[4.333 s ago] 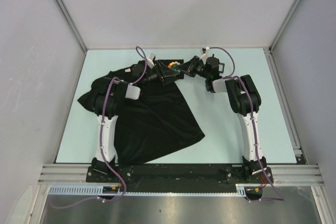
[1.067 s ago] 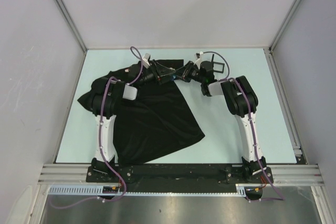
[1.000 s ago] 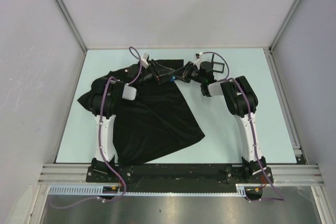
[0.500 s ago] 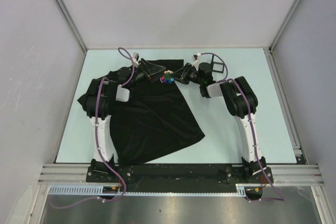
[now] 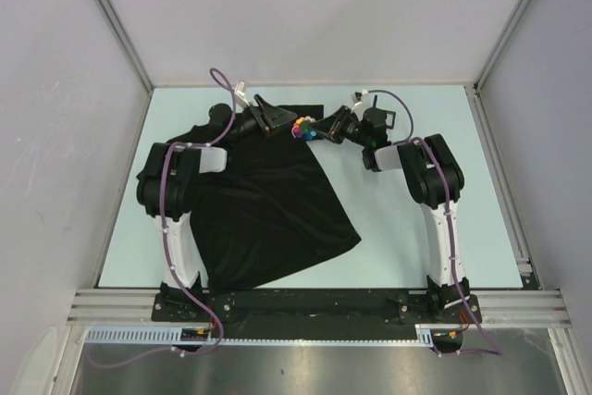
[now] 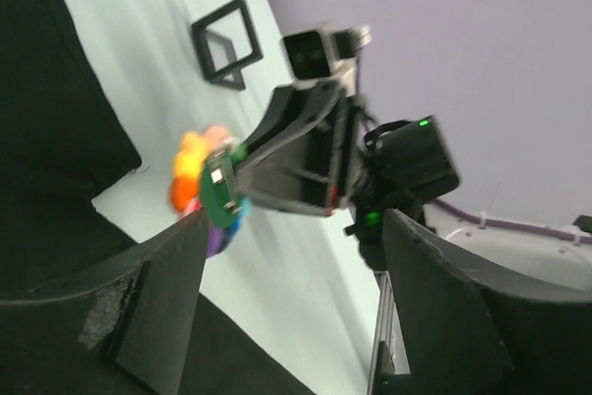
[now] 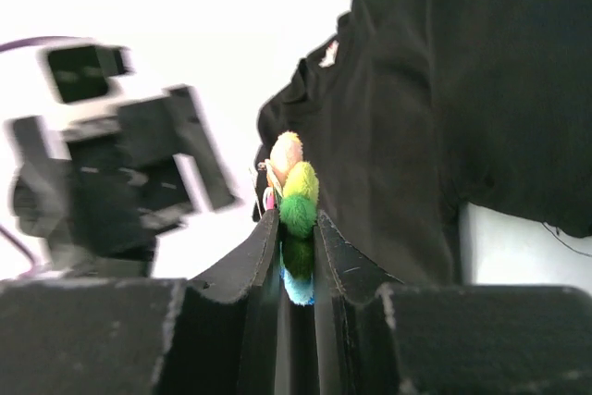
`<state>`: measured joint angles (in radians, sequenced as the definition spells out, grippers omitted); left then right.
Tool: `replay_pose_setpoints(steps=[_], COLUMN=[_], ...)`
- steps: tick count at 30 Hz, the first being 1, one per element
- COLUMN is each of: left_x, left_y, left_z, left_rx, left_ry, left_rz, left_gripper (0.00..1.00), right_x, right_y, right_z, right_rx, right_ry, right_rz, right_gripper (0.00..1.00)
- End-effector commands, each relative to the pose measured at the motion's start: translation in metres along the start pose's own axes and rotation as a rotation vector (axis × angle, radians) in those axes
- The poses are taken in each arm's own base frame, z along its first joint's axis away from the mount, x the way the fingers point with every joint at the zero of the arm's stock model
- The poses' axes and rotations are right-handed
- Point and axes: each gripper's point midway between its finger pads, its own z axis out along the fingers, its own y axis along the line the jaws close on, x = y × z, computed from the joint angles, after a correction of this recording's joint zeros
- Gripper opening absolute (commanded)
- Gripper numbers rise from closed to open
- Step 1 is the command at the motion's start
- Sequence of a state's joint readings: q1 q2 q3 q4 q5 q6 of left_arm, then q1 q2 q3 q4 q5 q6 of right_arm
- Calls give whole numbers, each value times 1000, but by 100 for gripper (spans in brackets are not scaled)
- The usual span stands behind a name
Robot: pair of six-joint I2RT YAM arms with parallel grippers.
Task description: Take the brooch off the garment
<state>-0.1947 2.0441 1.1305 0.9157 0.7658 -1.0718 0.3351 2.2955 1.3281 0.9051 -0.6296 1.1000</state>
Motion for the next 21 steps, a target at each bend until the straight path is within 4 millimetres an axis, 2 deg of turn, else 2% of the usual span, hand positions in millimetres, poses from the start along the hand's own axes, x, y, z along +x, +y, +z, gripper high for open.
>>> replay_pose_setpoints(steps=[1,5,10,21], left_x=[13,18,24,25], left_y=[2,-1,-9,0], left_z=[15,22,28,32], left_rx=[34,80,146,132], left_ry=[51,59,71,46], left_rz=[3,-14,-64,-90], left_gripper=[79,77,64,51], right_x=[-21,-23,-23,-18], right_y=[50,51,51,54], right_z=[-10,-11,-11,-8], right_rx=[-125,-129,-133,-135], right_ry=[-44,-51,-49,-47], right_rz=[-75,-73,-70,-75], right_gripper=[0,0,0,0])
